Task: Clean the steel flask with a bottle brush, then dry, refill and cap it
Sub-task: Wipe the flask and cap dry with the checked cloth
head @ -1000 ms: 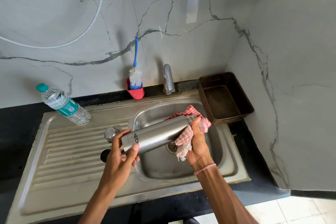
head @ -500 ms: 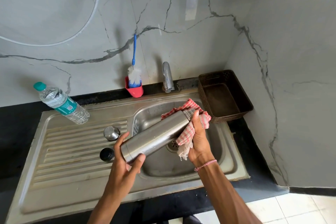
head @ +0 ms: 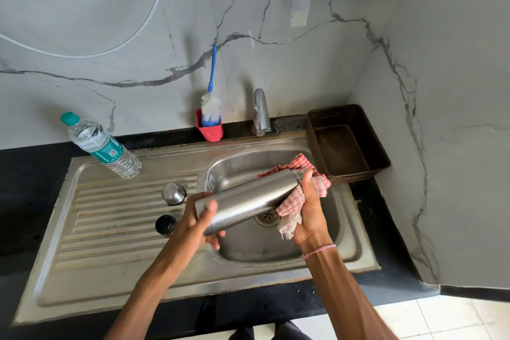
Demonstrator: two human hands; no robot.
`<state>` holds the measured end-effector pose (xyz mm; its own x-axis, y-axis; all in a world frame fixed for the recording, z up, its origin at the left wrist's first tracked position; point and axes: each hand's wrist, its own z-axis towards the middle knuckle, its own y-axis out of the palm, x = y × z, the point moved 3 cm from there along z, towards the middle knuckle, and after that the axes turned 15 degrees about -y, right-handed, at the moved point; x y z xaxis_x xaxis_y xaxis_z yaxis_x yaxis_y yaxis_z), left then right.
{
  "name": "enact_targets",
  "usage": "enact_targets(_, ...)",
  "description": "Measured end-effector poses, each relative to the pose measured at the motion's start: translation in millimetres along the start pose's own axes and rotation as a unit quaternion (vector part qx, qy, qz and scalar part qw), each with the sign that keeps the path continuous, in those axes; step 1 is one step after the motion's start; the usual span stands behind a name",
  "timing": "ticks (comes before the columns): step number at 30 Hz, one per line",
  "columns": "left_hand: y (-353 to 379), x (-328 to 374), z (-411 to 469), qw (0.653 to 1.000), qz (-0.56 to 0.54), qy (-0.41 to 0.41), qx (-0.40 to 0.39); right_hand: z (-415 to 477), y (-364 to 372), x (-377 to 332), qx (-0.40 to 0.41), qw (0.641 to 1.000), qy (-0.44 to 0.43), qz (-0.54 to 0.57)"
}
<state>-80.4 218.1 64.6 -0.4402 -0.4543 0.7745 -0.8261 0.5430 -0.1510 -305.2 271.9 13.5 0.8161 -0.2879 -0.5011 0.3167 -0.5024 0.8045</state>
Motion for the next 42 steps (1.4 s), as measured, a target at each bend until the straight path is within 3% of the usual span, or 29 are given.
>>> enact_targets(3, 4, -5, -4, 0.966, 0.174, 0.166, 0.095, 1, 5, -7, -0.008, 0.999, 0.016, 0.03)
enact_targets(6, 4, -3, -4, 0.951, 0.18, 0.21, 0.138, 0, 10, -8, -0.016, 1.0, 0.011, 0.013)
enact_targets(11, 5, -1, -2, 0.996, 0.011, 0.041, 0.081, -5, 18, -5, -0.007, 0.999, -0.045, -0.009)
enact_targets(15, 13, -5, -2, 0.992, -0.047, -0.111, -0.022, -7, 28, 4, -0.007, 0.998, -0.053, -0.022)
enact_targets(18, 19, -4, 0, 0.985, -0.091, -0.135, -0.054, -6, 39, 4, -0.039, 0.997, -0.061, -0.027)
enact_targets(20, 19, 0, 2, 0.989, -0.118, -0.087, -0.015, -4, 45, 1, -0.046, 0.996, -0.067, -0.027)
enact_targets(22, 18, 3, -1, 0.992, -0.109, 0.03, 0.064, -3, 49, -2, -0.041, 0.996, -0.072, -0.024)
enact_targets(24, 20, 4, -5, 0.981, -0.019, 0.152, 0.115, -2, 52, -4, -0.037, 0.996, -0.076, -0.009)
enact_targets(26, 23, 1, -6, 0.969, 0.037, 0.202, 0.137, -2, 55, -4, -0.046, 0.996, -0.076, 0.005)
enact_targets(28, 26, 2, -7, 0.972, 0.016, 0.196, 0.132, -2, 57, -3, -0.051, 0.996, -0.073, 0.0)
enact_targets(32, 32, 10, -1, 0.988, -0.072, 0.102, 0.089, -6, 56, 5, -0.052, 0.997, -0.063, -0.013)
enact_targets(37, 31, 7, 13, 0.985, -0.164, -0.024, -0.046, -13, 54, 12, -0.059, 0.997, -0.053, -0.024)
enact_targets(40, 32, 9, 9, 0.985, -0.165, 0.049, -0.009, -12, 53, 10, -0.052, 0.997, -0.052, -0.024)
enact_targets(42, 32, 5, 4, 0.982, -0.058, 0.161, 0.083, -10, 51, 10, -0.043, 0.998, -0.051, -0.02)
